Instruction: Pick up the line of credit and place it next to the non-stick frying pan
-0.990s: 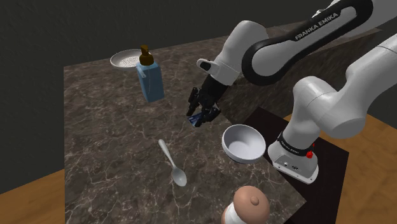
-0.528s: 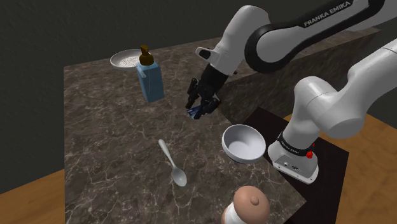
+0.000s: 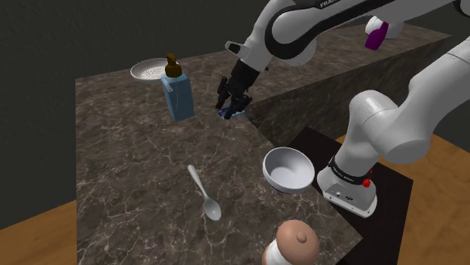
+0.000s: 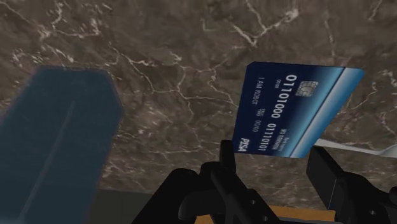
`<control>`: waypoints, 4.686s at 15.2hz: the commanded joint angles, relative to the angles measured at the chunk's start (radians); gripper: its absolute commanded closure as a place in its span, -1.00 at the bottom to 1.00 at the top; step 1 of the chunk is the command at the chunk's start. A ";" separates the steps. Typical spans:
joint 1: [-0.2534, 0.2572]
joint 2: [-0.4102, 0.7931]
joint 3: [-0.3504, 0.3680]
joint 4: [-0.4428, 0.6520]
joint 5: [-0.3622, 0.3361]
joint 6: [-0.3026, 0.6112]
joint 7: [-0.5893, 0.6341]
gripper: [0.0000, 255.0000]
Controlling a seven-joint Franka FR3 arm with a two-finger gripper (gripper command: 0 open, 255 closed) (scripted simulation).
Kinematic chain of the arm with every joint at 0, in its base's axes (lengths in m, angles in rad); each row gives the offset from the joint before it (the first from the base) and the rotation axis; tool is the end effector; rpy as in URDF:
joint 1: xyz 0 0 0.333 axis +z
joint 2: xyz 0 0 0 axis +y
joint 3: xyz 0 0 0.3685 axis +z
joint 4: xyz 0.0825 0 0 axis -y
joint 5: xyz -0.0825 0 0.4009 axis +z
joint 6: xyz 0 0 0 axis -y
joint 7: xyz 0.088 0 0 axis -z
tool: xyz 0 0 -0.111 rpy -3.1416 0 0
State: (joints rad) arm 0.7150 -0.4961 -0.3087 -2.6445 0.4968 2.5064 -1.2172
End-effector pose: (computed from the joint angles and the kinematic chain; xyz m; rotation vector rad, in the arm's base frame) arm 0.3724 0.1523 0.4632 -2.1842 -1.6203 -0.6591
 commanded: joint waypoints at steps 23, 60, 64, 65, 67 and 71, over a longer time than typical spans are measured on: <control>-0.186 0.832 -0.400 0.911 0.370 -0.568 -0.555 1.00; -0.375 1.154 -0.321 1.124 0.542 -0.590 -0.696 -1.00; -0.391 1.110 -0.348 1.136 0.507 -0.647 -0.682 -1.00; -0.396 1.100 -0.354 1.142 0.498 -0.663 -0.678 -1.00; -0.396 1.100 -0.354 1.142 0.498 -0.663 -0.678 -1.00; -0.396 1.100 -0.354 1.142 0.498 -0.663 -0.678 -1.00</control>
State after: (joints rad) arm 0.3185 0.6046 -0.6627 -1.5022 0.9948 1.8438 -1.8956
